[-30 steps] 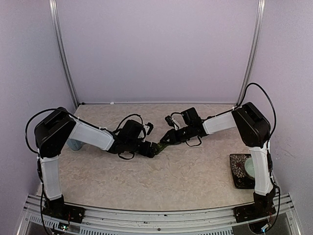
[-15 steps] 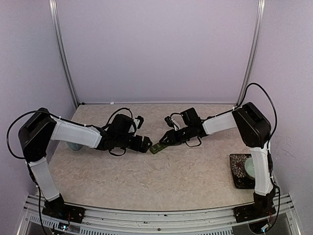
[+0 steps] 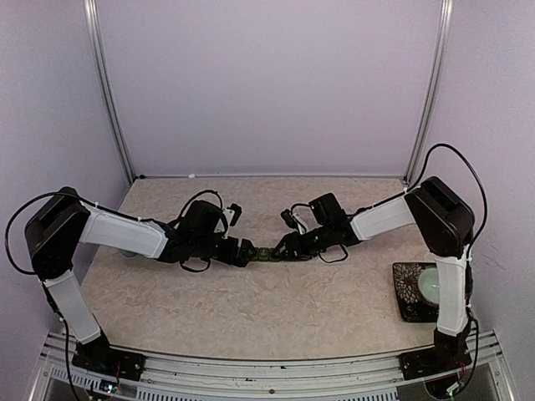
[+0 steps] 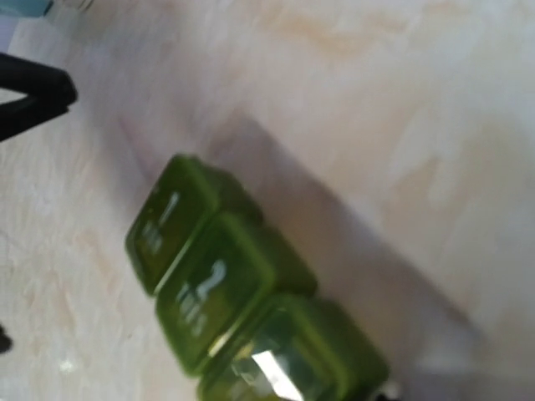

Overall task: Sort the pills into containers
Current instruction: Adjust the pill container at the center of the board, then pick up the pill container from the center of the board.

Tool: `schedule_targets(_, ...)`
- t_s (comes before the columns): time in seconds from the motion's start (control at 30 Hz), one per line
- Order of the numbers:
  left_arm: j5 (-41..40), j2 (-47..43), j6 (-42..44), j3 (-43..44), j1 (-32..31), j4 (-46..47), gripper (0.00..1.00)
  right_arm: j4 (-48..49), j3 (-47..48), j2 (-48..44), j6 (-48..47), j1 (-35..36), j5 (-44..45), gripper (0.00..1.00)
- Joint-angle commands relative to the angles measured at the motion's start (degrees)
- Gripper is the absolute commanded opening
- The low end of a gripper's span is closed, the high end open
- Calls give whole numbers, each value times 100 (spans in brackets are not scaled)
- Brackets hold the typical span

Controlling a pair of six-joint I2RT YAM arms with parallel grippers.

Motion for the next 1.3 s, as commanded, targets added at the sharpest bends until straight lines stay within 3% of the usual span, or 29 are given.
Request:
schedule_targets(0.0,564,61,552,-89,78,316,99,-27,-287,-296,-102,65,123,57)
schedule_targets(0.2,1428,33,1048,-58,439,526,99,-50,-495,-589,-1394,65,280,74)
schedule_targets(0.43,1403,-47,560,-316,767,864,99,327,-744,-869,-3037,82,871,92)
schedule_targets(0.8,1312,-397,135,-804,576,1085,99,-414,165,-231,-4706,211,864,87)
schedule_targets(1.13,1696,-223,-937,-647,624,903,99,-591,208,8,-5231,336,733,84)
schedule_targets(1.27,1886,-114,-1044,-514,631,771,99,-639,302,85,-5298,355,665,76)
